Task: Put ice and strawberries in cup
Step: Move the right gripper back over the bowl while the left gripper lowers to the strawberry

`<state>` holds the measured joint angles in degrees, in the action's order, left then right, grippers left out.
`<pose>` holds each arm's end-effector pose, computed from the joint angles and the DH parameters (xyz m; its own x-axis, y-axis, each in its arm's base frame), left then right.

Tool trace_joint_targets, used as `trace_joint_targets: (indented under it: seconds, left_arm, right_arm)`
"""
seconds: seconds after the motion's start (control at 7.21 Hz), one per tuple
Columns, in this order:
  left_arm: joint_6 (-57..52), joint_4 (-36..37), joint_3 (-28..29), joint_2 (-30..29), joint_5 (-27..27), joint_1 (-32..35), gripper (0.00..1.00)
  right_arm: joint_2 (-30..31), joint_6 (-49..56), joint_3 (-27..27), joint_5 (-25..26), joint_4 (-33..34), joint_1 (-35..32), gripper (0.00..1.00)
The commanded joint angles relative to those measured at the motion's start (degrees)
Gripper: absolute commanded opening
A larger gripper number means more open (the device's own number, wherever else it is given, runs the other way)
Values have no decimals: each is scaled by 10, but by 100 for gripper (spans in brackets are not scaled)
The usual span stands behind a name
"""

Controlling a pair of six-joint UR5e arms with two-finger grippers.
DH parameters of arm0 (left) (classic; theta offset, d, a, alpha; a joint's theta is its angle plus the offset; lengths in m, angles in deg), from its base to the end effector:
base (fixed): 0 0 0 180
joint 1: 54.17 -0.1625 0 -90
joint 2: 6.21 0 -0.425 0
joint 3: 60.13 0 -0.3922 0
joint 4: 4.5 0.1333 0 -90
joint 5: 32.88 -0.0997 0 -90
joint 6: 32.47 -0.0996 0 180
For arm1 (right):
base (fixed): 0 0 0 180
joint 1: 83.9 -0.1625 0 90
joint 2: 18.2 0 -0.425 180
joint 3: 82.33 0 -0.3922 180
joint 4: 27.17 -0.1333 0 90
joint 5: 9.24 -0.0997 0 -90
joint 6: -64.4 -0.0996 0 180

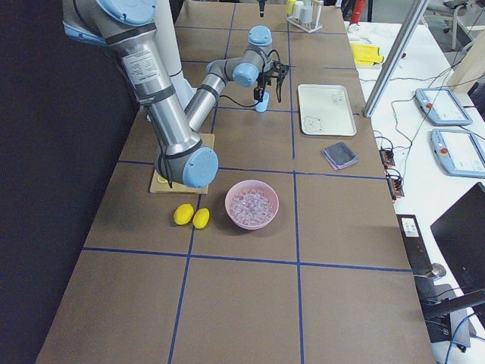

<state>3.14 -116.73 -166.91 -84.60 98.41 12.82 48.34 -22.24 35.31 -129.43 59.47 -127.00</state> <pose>0.1051 -0.4204 0.5640 0.6678 -0.0098 -0.7442 0.0514 0.9981 0.0330 -0.3400 -0.4321 0.2161 0.4408 0.3431 0.8294 -0.2664 0.9324 -0.2441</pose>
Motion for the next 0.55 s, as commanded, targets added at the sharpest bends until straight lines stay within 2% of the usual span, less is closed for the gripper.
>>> trace_joint_targets:
  seconds: [0.0, 0.14, 0.42]
  left_arm:
    - [170, -46, 2, -37, -107, -148, 100]
    - [202, -47, 13, -56, -147, -200, 100]
    - [200, -51, 21, -56, -153, -208, 100]
  right_arm:
    - [126, 113, 65, -43, -2, -60, 99]
    - [164, 169, 76, -44, -5, -76, 99]
    - [169, 187, 65, -41, -6, -77, 99]
